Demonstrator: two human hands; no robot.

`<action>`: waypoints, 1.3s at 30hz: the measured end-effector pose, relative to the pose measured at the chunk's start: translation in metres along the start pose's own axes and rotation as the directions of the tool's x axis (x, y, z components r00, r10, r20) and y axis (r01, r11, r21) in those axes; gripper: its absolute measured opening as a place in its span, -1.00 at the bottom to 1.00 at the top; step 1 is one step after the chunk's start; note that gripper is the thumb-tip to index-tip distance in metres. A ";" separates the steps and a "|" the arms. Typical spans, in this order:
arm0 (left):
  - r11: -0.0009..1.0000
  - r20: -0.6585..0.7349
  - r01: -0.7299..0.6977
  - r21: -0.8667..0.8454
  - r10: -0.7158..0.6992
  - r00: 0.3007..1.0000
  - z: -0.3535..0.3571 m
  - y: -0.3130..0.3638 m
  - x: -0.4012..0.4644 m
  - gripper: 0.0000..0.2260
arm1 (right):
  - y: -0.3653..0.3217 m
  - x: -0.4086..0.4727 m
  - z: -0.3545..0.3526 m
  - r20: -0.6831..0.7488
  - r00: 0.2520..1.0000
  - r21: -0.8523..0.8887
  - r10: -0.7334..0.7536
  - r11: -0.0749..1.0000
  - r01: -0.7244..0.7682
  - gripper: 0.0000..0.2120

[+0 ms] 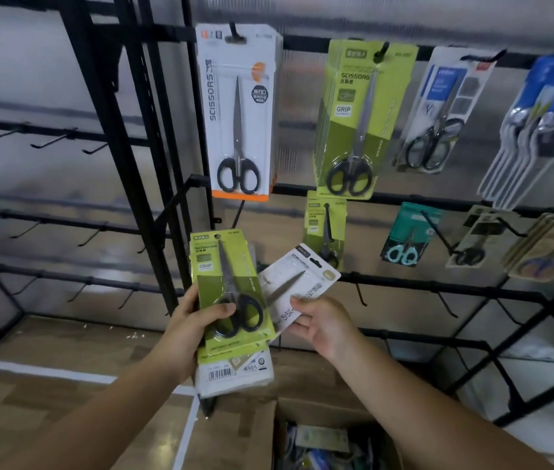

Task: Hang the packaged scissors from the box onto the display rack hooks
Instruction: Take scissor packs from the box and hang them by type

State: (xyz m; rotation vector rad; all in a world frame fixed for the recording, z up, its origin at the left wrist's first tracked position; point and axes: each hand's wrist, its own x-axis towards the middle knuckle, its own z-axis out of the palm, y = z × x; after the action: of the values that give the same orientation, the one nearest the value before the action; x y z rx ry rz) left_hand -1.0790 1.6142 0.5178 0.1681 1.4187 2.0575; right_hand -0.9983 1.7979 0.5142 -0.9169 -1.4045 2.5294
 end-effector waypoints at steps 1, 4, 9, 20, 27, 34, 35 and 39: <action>1.000 0.007 0.010 -0.017 -0.010 1.000 0.002 0.000 -0.001 -0.44 | -0.002 -0.003 -0.001 -0.007 1.000 0.002 -0.008 1.000 0.008 -0.85; 0.998 0.038 0.026 -0.057 -0.024 0.999 0.011 0.000 -0.003 -0.43 | -0.009 -0.013 -0.003 -0.009 0.997 0.019 -0.081 0.997 0.081 -0.84; 0.993 0.125 -0.003 -0.116 0.018 0.992 0.023 0.009 -0.009 -0.51 | -0.032 -0.031 -0.002 0.066 0.968 0.041 -0.244 0.970 0.241 -0.82; 0.945 0.115 -0.307 -0.112 0.319 0.941 0.049 0.049 -0.038 -0.51 | -0.072 -0.061 0.019 0.193 0.890 0.214 -0.413 0.903 0.373 -0.64; 0.873 0.108 -0.473 -0.122 0.485 0.868 0.086 0.080 -0.044 -0.63 | -0.087 -0.086 0.045 0.187 0.805 0.115 -0.563 0.827 0.551 -0.55; 0.831 0.227 -0.531 -0.168 0.557 0.799 0.139 0.093 -0.032 -0.60 | -0.117 -0.103 0.025 -0.045 0.728 0.182 -0.684 0.711 0.679 -0.76; 0.829 0.247 -0.532 -0.170 0.559 0.792 0.147 0.093 -0.029 -0.61 | -0.123 -0.105 0.019 -0.085 0.719 0.196 -0.690 0.696 0.691 -0.75; 0.838 0.324 -0.510 -0.195 0.545 0.773 0.185 0.089 -0.016 -0.56 | -0.142 -0.115 -0.011 -0.228 0.681 0.302 -0.696 0.614 0.729 -0.82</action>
State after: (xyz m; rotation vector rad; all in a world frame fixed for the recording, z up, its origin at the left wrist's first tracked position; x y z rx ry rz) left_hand -1.0230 1.7326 0.6764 0.9658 1.1081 2.3615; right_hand -0.9258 1.8444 0.6759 -0.2805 -0.9270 1.9711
